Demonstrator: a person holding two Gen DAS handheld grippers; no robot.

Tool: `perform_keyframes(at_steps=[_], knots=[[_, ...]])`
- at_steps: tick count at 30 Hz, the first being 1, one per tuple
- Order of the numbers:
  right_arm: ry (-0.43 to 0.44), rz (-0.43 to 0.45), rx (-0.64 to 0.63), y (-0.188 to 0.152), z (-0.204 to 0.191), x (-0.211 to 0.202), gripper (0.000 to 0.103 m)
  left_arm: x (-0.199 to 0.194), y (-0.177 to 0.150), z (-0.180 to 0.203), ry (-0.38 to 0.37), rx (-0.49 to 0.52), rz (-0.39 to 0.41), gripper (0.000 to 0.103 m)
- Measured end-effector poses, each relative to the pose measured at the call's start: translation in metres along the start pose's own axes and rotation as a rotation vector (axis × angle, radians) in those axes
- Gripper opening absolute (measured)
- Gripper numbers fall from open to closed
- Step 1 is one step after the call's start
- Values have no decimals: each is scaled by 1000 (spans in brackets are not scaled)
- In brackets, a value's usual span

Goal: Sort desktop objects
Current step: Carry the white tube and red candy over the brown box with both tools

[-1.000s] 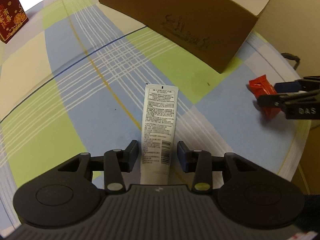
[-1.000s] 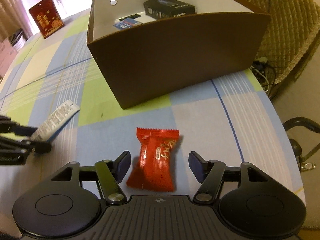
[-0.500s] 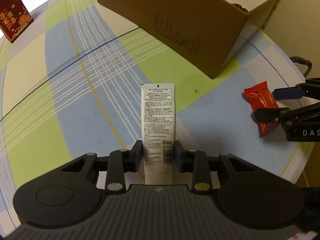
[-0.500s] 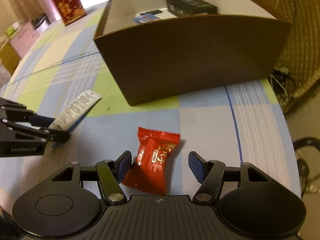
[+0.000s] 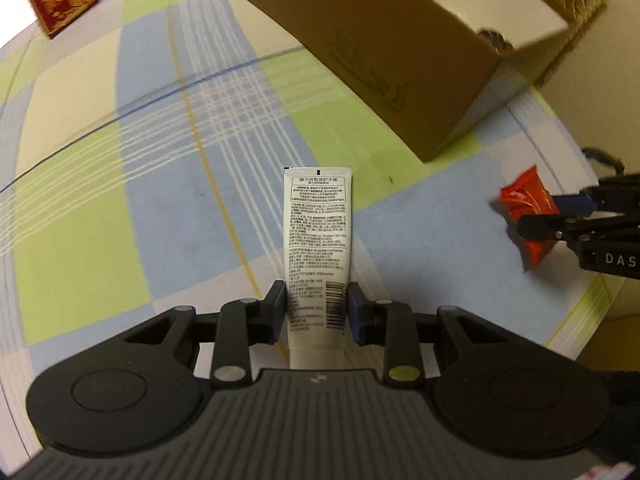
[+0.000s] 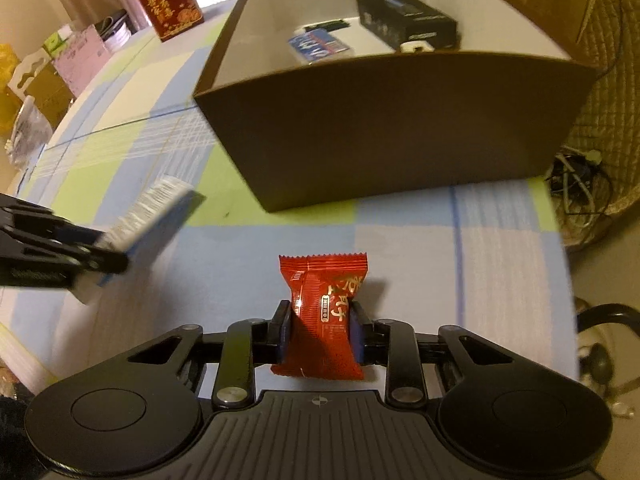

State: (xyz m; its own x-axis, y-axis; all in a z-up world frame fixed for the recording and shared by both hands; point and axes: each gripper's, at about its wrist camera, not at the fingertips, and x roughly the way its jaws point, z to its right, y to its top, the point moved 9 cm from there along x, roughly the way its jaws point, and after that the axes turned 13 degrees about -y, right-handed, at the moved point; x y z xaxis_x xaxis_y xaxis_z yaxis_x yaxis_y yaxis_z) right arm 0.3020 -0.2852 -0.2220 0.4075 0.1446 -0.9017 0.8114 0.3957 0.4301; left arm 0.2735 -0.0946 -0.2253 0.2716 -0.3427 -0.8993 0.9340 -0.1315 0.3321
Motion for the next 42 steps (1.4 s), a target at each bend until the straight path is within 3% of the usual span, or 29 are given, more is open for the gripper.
perform_keyframes(at_steps=[4, 12, 23, 31, 42], knots=[[61, 5, 57, 7, 16, -15, 26, -24, 7, -3, -1, -37, 58, 27], [87, 68, 120, 37, 57, -50, 26, -68, 36, 3, 4, -46, 177, 27], [117, 251, 135, 121, 85, -91, 26, -96, 111, 36, -28, 37, 302, 27], [69, 271, 53, 176, 81, -63, 26, -91, 183, 72, -64, 115, 359, 27], [83, 252, -54, 224, 65, -8, 26, -31, 253, 69, -71, 46, 279, 27]])
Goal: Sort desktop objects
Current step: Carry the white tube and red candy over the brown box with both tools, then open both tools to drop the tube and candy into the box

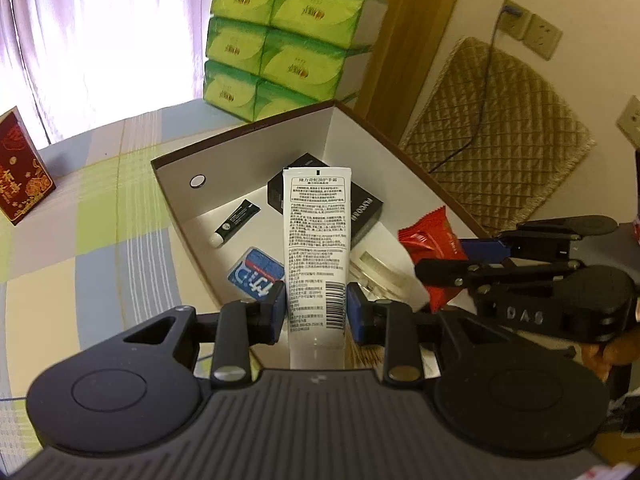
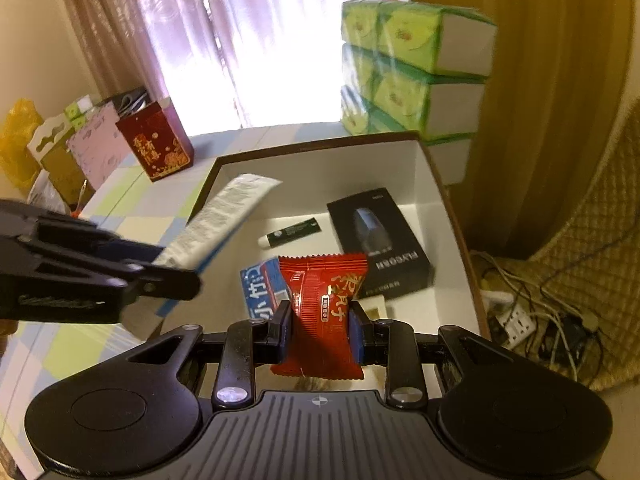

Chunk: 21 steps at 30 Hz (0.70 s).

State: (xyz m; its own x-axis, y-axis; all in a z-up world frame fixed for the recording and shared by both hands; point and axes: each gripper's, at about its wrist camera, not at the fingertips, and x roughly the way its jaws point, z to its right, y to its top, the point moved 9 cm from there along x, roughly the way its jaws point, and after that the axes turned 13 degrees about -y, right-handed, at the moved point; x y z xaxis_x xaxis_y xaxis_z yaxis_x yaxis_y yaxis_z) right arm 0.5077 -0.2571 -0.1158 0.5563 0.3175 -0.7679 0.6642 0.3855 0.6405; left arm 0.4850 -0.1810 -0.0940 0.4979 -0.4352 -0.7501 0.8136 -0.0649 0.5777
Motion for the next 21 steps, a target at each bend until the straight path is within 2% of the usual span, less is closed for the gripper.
perform_keyframes(at_steps=[11, 21], knots=[[2, -61, -52, 15, -7, 65, 26, 55, 34, -49, 106, -27, -62, 27], [17, -90, -62, 26, -9, 104, 26, 92, 49, -83, 165, 13, -126, 27]])
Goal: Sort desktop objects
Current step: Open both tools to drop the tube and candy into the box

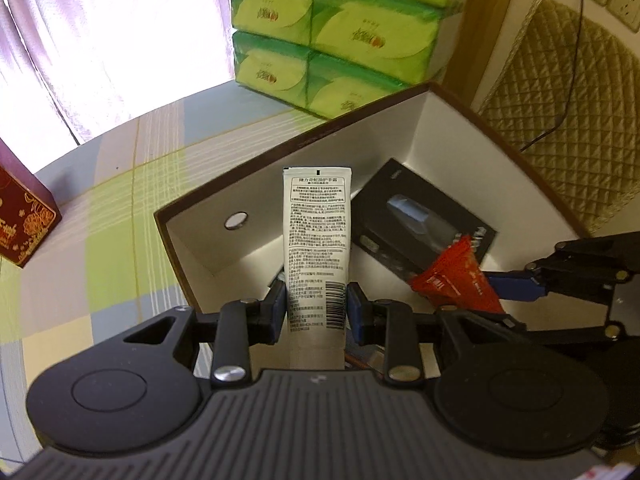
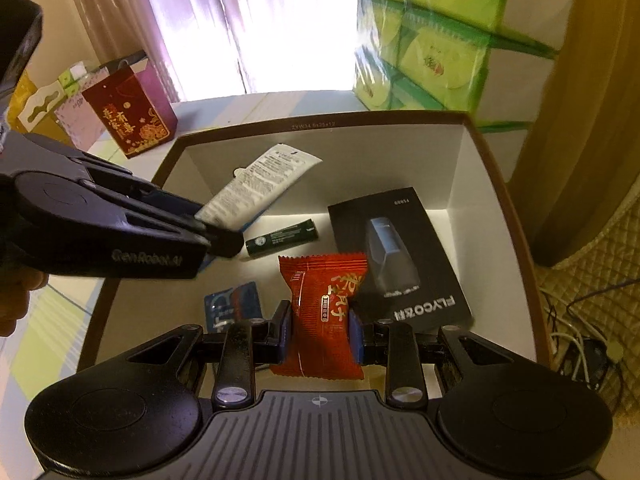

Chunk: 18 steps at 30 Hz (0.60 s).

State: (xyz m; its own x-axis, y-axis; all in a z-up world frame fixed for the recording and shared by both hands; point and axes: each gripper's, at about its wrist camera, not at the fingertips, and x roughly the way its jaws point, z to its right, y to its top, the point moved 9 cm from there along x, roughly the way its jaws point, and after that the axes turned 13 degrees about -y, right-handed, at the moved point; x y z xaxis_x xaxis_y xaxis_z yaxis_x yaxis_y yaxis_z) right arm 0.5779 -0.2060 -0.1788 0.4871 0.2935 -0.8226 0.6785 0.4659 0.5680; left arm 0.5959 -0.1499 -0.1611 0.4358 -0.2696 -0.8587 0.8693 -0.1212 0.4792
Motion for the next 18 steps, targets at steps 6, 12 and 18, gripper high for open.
perform_keyframes(at_steps=[6, 12, 18], knots=[[1, -14, -10, 3, -2, 18, 26, 22, -5, -5, 42, 47, -66, 27], [6, -23, -26, 1, -5, 26, 26, 23, -5, -7, 39, 70, -69, 28], [4, -25, -28, 0, -5, 28, 26, 22, -5, -8, 31, 68, -63, 28]])
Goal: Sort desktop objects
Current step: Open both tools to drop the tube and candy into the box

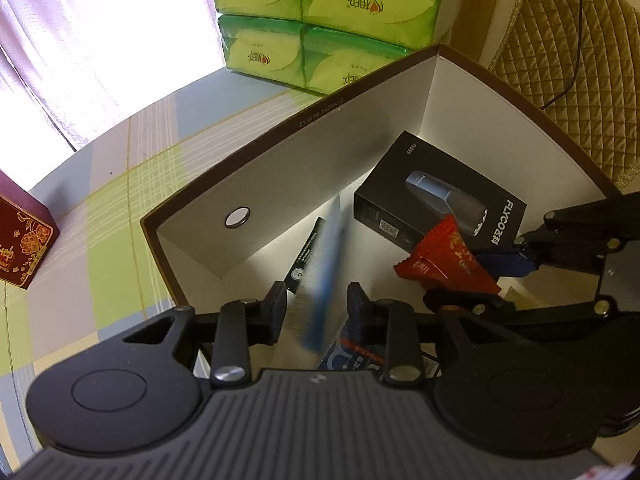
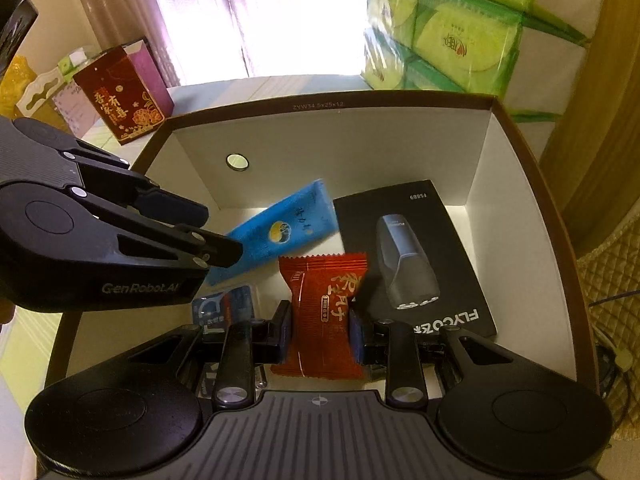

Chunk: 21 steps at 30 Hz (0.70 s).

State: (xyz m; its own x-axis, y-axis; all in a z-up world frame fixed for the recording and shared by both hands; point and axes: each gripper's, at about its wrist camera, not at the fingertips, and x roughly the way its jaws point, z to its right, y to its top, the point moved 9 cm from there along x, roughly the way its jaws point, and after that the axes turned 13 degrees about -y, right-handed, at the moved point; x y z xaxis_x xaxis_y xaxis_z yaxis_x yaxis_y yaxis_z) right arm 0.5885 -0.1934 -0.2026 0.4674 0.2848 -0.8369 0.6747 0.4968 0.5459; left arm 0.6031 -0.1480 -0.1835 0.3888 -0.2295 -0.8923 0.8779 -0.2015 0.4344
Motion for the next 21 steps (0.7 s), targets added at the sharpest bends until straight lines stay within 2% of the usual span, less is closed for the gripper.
perform_keyframes(at_steps=[5, 7, 8, 9, 11, 13, 15, 18, 21], knots=[[-4, 40, -23, 3, -4, -3, 28, -1, 0, -1, 5, -3, 2, 28], [-20, 70, -33, 4, -5, -7, 43, -2, 0, -1, 1, -6, 3, 29], [-25, 80, -34, 4, -5, -9, 56, -3, -1, -1, 0, -8, 5, 29], [-25, 93, -35, 4, -5, -11, 63, -5, -1, -1, -1, -9, 6, 30], [-21, 101, -40, 3, -6, -16, 66, -9, -2, -1, -2, -10, 13, 34], [-22, 95, -45, 1, -6, -20, 75, -13, -5, 0, -4, -11, 17, 38], [-27, 96, -44, -2, -5, -26, 90, -18, -7, 2, -10, -14, 21, 42], [-32, 109, -44, -6, -5, -36, 101, -29, -11, 7, -19, -10, 40, 53], [-37, 110, -30, -10, -5, -46, 101, -40, -14, 11, -26, -17, 60, 56]])
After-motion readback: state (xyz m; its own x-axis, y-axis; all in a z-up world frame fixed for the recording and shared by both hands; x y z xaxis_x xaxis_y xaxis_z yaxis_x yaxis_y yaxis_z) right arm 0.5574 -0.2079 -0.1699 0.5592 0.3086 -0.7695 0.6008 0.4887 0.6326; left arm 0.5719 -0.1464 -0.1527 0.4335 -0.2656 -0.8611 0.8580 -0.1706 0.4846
